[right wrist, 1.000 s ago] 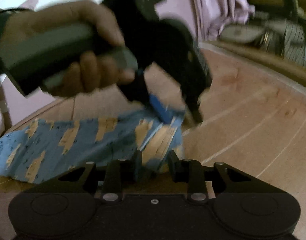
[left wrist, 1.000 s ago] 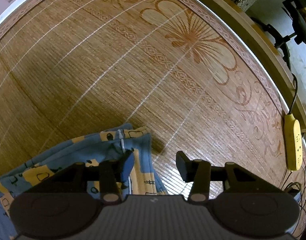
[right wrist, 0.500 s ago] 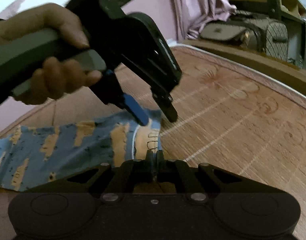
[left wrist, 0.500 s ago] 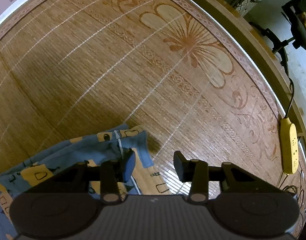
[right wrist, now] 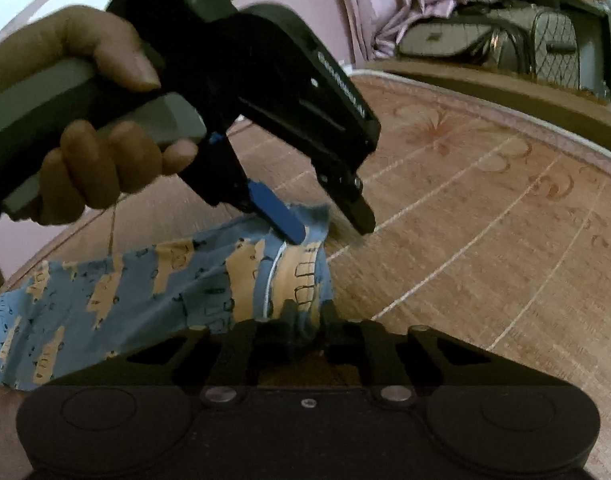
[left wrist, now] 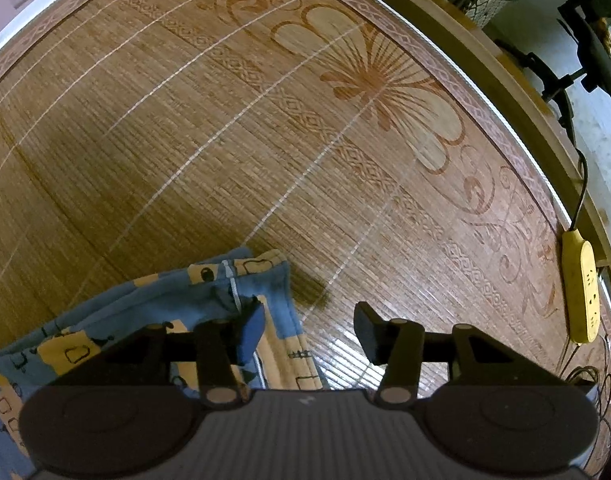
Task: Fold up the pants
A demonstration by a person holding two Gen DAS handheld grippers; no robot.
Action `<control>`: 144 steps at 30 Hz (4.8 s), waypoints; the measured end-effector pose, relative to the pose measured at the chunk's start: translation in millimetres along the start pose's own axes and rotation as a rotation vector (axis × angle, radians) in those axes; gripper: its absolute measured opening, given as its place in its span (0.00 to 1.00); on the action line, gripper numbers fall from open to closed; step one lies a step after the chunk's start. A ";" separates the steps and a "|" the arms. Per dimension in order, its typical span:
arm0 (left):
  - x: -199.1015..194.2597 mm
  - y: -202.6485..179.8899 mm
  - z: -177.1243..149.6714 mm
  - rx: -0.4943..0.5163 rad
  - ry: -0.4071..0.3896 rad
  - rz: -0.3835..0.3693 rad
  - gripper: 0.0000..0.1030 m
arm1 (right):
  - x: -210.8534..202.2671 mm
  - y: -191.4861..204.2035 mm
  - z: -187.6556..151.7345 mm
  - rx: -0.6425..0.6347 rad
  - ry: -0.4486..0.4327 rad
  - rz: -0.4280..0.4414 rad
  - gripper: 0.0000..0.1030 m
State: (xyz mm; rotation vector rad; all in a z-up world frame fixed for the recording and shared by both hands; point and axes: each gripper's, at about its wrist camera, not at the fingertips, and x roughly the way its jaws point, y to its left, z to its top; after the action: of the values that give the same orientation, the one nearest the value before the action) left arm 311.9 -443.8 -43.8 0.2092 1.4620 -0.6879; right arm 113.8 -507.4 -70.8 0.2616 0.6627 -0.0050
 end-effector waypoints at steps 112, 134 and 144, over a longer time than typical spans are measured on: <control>-133.1 408.5 -287.1 -0.585 -0.554 -0.279 0.04 | -16.6 324.8 -83.0 -0.722 0.018 0.321 0.17; -136.4 322.5 -292.4 -0.296 -0.566 0.219 0.75 | 22.5 202.0 -5.1 -0.578 -0.114 0.044 0.83; -137.6 339.6 -316.8 -0.302 -0.531 0.274 0.88 | 79.2 193.6 -5.6 -0.566 -0.074 -0.057 0.85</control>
State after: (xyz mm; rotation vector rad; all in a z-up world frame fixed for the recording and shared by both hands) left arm 236.4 34.7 -46.5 -0.0114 0.9834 -0.2621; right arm 190.0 -312.6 -77.1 -0.3016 0.5729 0.1169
